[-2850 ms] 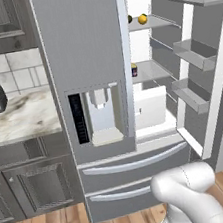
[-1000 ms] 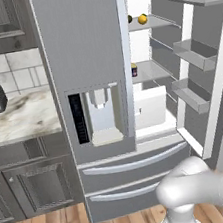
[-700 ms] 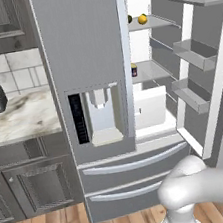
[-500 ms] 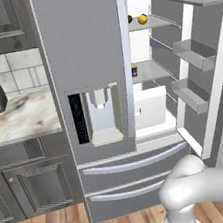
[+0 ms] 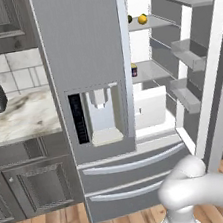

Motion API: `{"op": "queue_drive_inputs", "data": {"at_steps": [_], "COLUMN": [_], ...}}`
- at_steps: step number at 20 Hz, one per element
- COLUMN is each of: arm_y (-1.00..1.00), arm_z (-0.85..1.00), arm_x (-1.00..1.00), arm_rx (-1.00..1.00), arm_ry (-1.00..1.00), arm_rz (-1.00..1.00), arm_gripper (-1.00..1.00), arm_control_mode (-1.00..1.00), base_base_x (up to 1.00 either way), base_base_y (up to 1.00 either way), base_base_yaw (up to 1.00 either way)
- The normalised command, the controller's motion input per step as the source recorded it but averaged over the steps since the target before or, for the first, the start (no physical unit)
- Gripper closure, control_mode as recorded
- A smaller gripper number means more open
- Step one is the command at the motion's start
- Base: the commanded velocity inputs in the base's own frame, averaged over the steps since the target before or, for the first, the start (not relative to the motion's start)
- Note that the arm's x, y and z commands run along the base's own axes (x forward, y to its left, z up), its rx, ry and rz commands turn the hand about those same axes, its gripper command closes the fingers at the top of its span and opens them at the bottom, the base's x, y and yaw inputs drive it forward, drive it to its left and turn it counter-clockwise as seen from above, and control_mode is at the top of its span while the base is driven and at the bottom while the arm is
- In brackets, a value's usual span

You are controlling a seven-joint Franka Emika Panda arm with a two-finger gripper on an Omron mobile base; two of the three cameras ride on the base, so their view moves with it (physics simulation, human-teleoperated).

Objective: Place the tupperware on the top shelf of the fridge. Make space for the tupperware among the existing items by rearranging them on the shelves if needed. Close the fridge door when finished.

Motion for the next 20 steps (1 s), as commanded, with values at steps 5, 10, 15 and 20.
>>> {"op": "queue_drive_inputs", "data": {"at_steps": [5,10,15,20], "arm_y": [1.00,1.00,1.00,1.00], "arm_z": [0.00,0.00,0.00,0.00], "arm_x": [0.81,0.99,1.00,1.00], "arm_rx": [0.00,0.04,0.04,0.03], "arm_ry": [-0.05,0.00,0.00,-0.02], "arm_rz": [-0.14,-0.15,-0.14,-0.15], "arm_gripper": [-1.00,-1.00,-1.00,-1.00], "arm_control_mode": [-1.00,-1.00,-1.00,-1.00], "base_base_x": [0.00,0.00,0.00,0.00], "base_base_y": [0.00,0.00,0.00,0.00], "base_base_yaw": [0.00,0.00,0.00,0.00]}}
